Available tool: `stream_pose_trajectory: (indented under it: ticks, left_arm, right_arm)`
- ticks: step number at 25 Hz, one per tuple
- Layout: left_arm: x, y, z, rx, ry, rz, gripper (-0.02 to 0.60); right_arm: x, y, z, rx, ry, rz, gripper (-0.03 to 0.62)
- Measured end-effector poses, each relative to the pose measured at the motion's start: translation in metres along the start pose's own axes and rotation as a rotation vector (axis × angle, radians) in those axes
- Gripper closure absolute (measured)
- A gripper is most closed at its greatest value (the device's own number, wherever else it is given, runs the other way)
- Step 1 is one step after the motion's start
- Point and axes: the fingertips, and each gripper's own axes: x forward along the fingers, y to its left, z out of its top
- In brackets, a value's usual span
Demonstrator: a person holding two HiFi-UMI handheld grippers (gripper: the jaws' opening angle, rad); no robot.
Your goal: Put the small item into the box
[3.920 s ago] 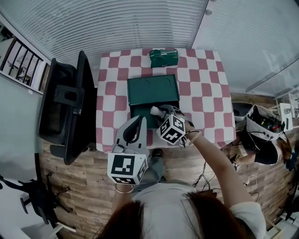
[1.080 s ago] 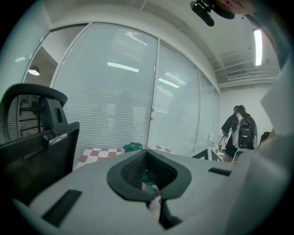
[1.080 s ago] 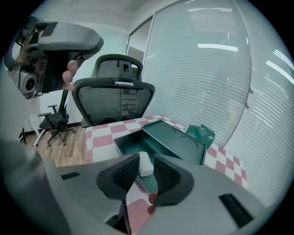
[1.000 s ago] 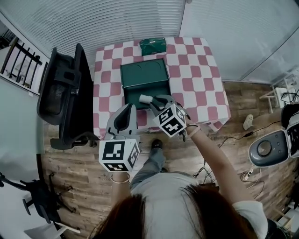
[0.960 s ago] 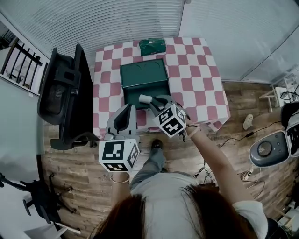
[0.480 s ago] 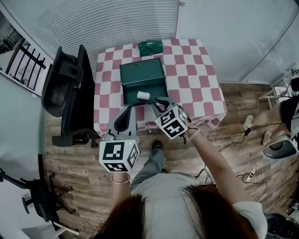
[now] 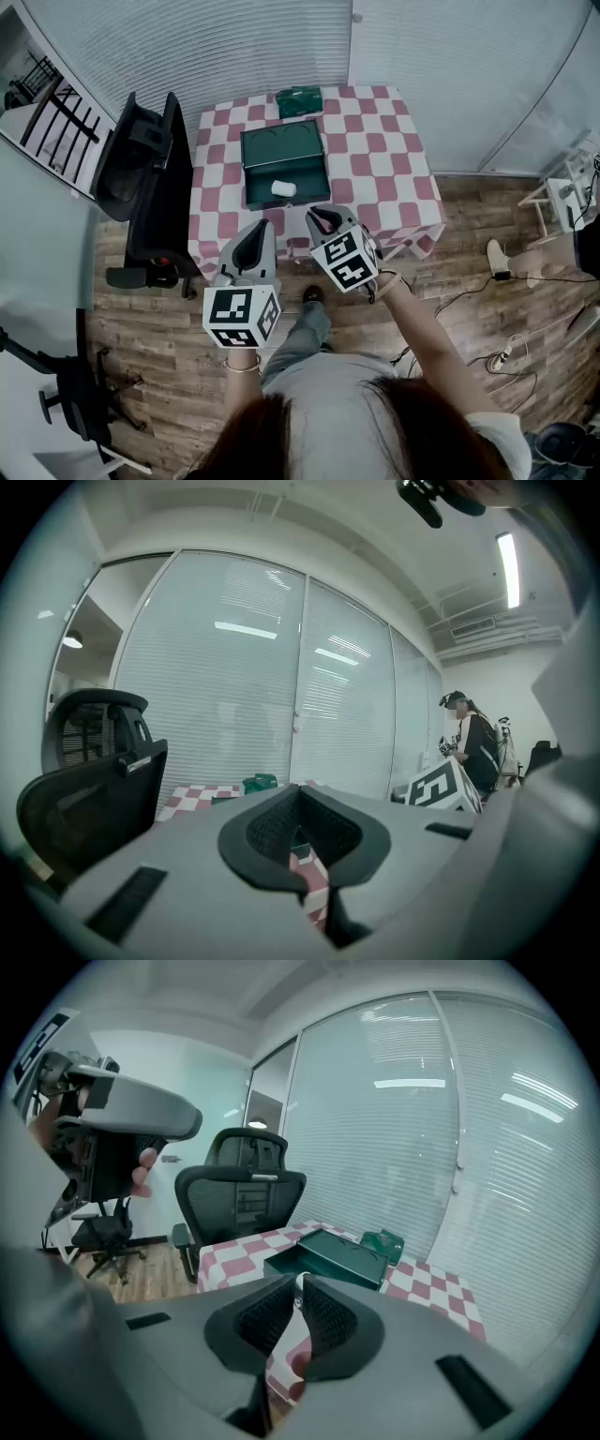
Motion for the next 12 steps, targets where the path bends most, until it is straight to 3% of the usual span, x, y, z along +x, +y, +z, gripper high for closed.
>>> stream_pose_trajectory:
  ticks: [12]
  left_arm:
    - [-0.038, -0.029, 0.004, 0.038, -0.028, -0.024, 0.575]
  right_arm:
    - [-0.061, 0.017, 0.012, 0.064, -0.111, -0.069, 0.557]
